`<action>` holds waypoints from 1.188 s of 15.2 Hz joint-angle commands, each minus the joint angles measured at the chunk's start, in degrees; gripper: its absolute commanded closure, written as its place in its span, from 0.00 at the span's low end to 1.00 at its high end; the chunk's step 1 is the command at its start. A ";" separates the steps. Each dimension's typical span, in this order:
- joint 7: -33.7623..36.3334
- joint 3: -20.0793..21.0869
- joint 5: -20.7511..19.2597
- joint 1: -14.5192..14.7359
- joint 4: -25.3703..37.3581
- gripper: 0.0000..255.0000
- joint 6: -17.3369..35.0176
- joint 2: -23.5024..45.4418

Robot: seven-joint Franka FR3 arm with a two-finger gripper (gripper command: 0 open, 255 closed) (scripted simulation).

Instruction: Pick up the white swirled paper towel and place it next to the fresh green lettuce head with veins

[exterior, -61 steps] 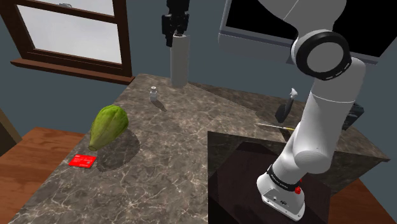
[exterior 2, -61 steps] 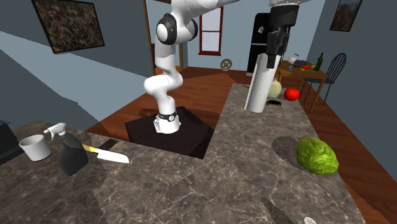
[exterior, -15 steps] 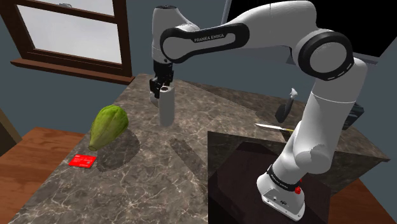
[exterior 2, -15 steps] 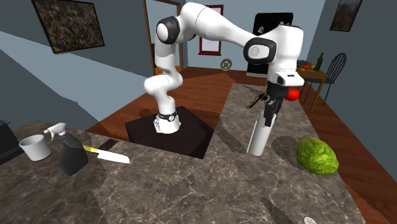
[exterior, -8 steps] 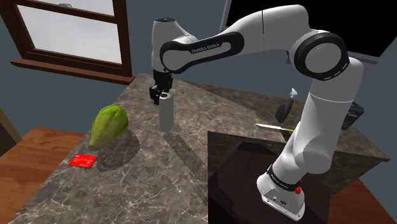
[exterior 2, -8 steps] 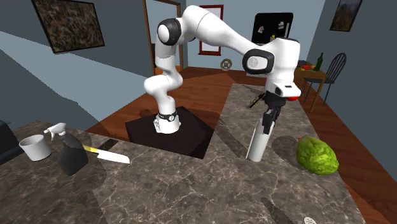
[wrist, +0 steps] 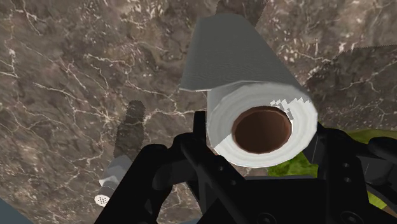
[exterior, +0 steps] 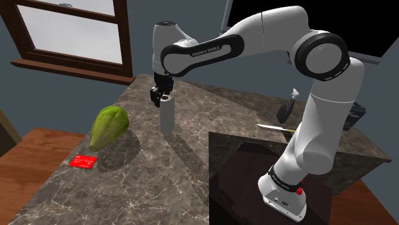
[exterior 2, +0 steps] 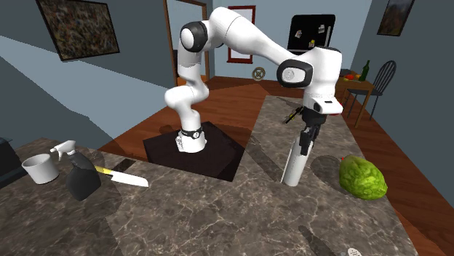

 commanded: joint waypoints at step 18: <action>-0.48 0.30 0.73 0.10 4.23 0.00 -6.47 -2.31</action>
